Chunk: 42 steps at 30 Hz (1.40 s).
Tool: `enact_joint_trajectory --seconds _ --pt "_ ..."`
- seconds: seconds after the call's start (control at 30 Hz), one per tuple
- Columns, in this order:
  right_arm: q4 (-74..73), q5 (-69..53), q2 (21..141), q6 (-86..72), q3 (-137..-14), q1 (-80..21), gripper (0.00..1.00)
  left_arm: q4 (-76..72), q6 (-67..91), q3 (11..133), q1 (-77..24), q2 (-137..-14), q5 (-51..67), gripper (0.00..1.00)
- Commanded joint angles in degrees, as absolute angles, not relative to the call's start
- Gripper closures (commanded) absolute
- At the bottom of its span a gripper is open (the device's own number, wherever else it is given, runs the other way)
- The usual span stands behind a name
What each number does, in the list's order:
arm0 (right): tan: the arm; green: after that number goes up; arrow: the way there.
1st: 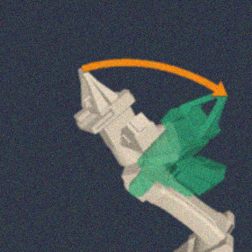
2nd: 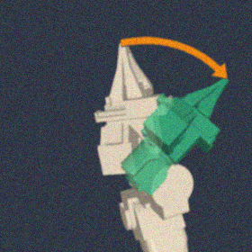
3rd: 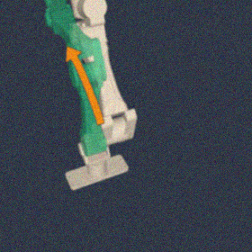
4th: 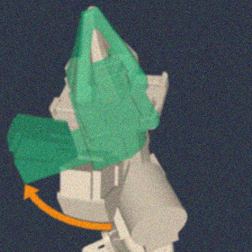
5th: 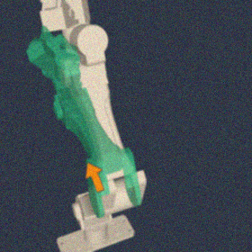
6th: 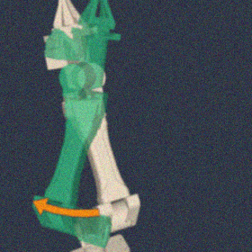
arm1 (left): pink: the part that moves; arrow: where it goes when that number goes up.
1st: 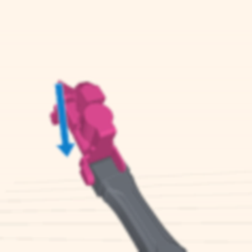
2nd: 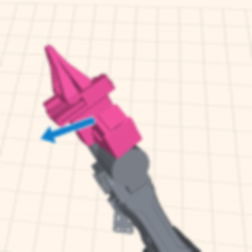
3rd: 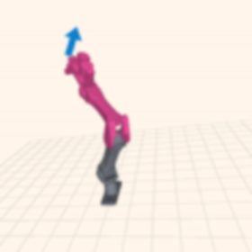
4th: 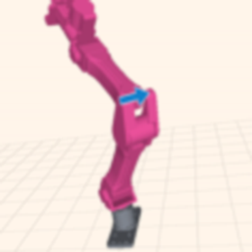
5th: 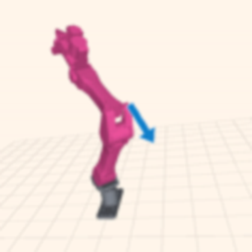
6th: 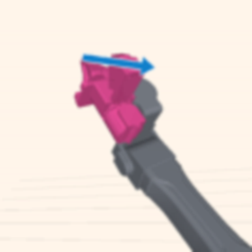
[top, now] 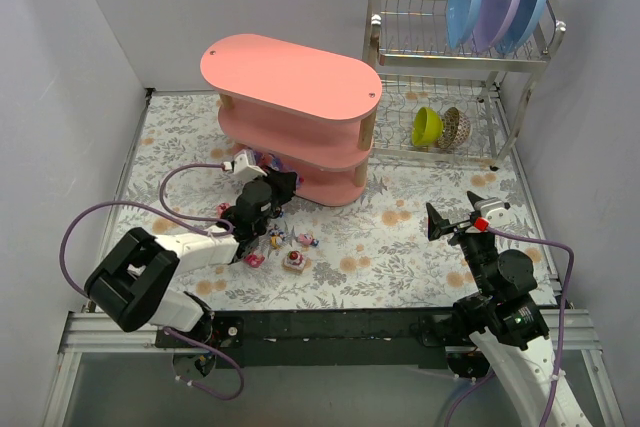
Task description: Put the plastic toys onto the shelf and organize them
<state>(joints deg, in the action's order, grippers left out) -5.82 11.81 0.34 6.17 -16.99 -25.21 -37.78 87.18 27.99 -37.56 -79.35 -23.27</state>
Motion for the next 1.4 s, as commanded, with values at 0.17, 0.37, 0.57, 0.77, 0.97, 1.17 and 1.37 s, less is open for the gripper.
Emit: enact_joint_trajectory --seconds 0.17,0.37,0.57,0.77,0.97,1.17,1.37 --pt "-2.7 12.7 -11.4 6.1 -16.9 -25.6 0.02 -41.9 85.1 29.2 -37.2 -82.5 -23.7 1.00" --pt "-2.7 12.7 -11.4 6.1 -16.9 -25.6 0.02 -42.1 85.0 29.4 -37.2 -83.3 -23.6 1.00" --pt "-2.6 12.7 -11.4 6.0 -16.9 -25.6 0.02 -42.1 84.7 30.1 -37.2 -84.6 -22.9 0.92" --pt "-2.5 12.7 -11.4 6.1 -16.8 -25.6 0.02 -41.4 84.8 30.7 -37.3 -84.9 -23.4 0.87" --pt "-2.5 12.7 -11.4 6.1 -16.8 -25.7 0.02 -41.5 85.2 30.4 -37.3 -84.8 -23.9 0.80" --pt "-2.5 12.7 -11.4 6.0 -16.8 -25.7 0.02 -41.0 85.3 30.0 -37.3 -83.8 -24.3 0.68" --pt "-2.6 12.6 -11.4 6.1 -16.8 -25.7 0.02 -40.3 85.8 28.9 -37.3 -81.6 -24.4 0.59"
